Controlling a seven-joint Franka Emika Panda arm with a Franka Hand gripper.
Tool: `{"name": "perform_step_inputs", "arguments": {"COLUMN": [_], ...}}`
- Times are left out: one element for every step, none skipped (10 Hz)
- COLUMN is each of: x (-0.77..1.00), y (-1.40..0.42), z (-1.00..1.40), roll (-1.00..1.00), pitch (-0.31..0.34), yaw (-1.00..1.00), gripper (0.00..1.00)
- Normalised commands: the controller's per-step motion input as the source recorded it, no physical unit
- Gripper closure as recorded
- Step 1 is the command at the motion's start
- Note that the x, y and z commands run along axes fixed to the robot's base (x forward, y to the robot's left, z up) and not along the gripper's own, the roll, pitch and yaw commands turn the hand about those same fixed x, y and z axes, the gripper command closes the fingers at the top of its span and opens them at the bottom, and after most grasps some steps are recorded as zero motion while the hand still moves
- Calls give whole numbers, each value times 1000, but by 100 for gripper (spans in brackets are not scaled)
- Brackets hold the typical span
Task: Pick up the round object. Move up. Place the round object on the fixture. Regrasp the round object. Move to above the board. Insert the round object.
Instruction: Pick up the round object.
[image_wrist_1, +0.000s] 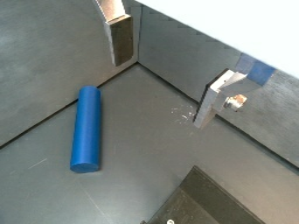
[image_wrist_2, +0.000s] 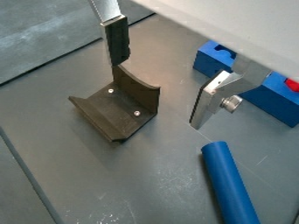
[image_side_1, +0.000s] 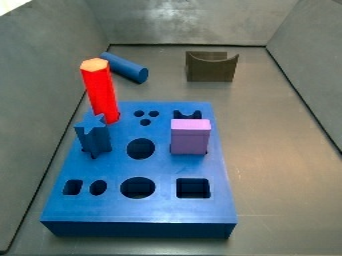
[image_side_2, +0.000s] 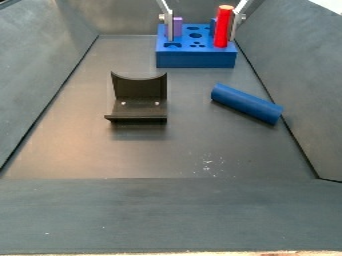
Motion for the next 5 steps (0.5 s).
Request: {"name": "perform_step_inputs", "arguments": {"x": [0, -149, -314, -474, -469], "y": [-26, -314, -434, -520, -489], "z": [-120, -183, -289, -420, -609], "roll": [0, 71, 104, 144, 186], "pitch": [0, 0, -20, -54, -37], "yaw": [160, 557, 663, 623, 640], "gripper": [0, 0, 0, 0, 0]}}
